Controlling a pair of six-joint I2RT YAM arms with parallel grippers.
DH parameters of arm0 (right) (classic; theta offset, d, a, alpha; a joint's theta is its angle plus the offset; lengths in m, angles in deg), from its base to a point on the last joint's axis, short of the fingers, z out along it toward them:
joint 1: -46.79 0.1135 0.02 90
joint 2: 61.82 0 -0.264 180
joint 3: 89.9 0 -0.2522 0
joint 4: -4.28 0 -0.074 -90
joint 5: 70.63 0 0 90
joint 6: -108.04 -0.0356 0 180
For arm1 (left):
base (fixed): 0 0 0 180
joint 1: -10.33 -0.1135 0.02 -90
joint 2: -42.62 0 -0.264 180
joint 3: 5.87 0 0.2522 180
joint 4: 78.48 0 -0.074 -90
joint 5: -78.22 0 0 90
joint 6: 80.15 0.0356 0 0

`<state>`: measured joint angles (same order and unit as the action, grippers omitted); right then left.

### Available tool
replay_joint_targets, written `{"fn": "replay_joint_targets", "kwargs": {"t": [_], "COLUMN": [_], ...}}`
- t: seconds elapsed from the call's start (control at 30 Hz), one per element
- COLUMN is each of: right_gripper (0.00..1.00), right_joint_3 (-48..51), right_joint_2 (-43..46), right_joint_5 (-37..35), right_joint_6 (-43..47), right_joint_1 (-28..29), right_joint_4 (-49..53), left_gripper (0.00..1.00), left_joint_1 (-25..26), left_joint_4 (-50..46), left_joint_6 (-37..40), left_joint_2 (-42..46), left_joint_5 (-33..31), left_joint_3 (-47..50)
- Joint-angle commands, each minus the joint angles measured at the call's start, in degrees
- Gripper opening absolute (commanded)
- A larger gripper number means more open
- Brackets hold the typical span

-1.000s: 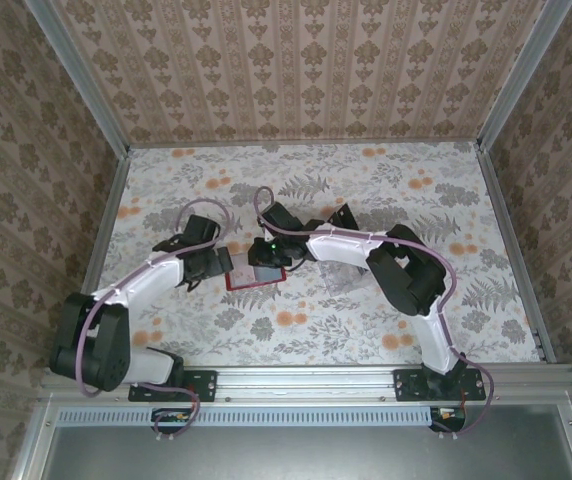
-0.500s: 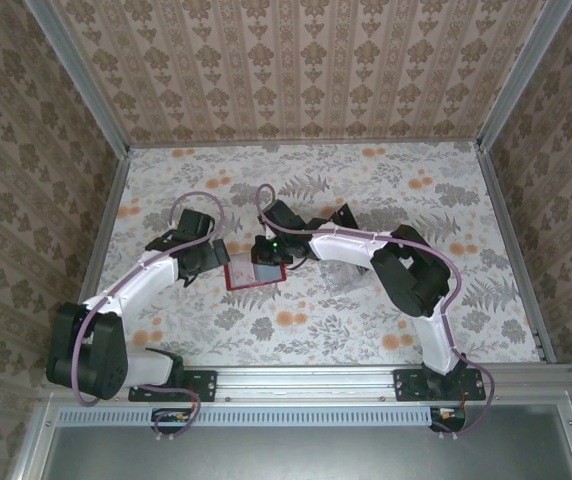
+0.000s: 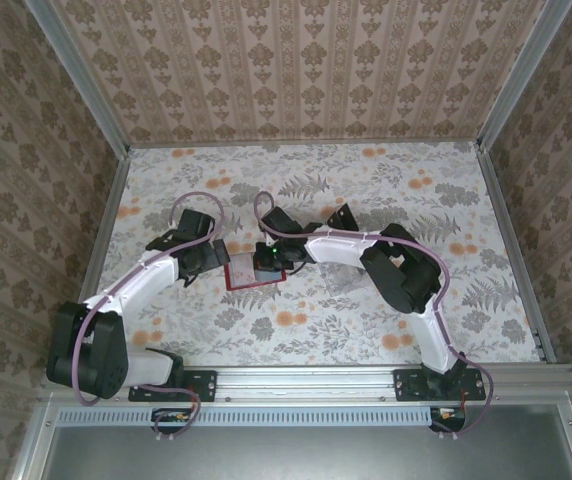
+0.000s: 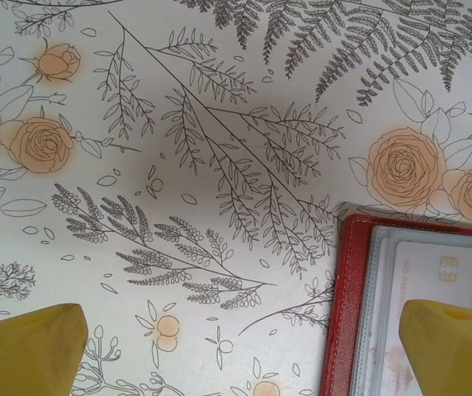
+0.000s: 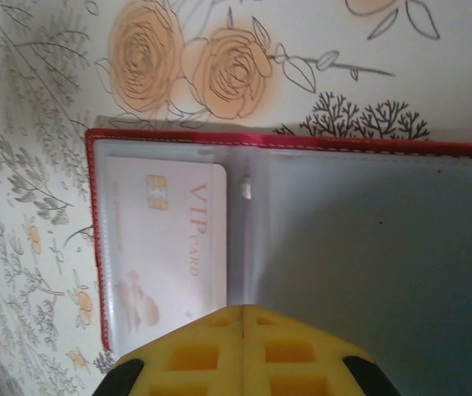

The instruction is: Put the credit cards into the card holder

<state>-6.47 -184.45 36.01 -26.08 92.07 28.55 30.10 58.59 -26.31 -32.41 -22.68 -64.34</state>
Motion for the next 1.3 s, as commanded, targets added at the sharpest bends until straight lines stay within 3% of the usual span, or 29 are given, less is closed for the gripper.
{"fn": "replay_joint_targets", "kwargs": {"t": [0.0,0.33,0.6,0.83,1.27], "right_gripper": [0.05,0.07,0.38,0.48,0.48], "right_joint_3": [-2.7,-3.4,6.8,8.4,2.8], "right_joint_2": [-2.0,-0.7,13.4,16.5,10.5], "right_joint_5": [0.4,0.7,-6.1,-13.1,-14.8], "right_joint_6": [-0.3,-0.4,0.7,5.1,6.9], "right_joint_1": [1.0,1.6,-0.5,-1.9,-1.7], "right_joint_4": [0.9,1.1,1.2,9.2,13.6], "left_gripper": [1.00,1.00,1.00,1.00,1.00], "left_joint_1": [-0.3,0.0,-0.1,-0.1,0.1], "left_joint_4": [-0.4,-0.1,3.8,8.4,12.6], "left_joint_6": [1.1,1.1,2.1,1.7,1.0], "left_joint_2": [-0.5,-0.6,-0.6,-3.6,-3.4], "left_joint_5": [0.5,0.9,5.0,11.2,12.6], "left_joint_3": [-1.0,-0.8,1.1,2.7,4.7]}}
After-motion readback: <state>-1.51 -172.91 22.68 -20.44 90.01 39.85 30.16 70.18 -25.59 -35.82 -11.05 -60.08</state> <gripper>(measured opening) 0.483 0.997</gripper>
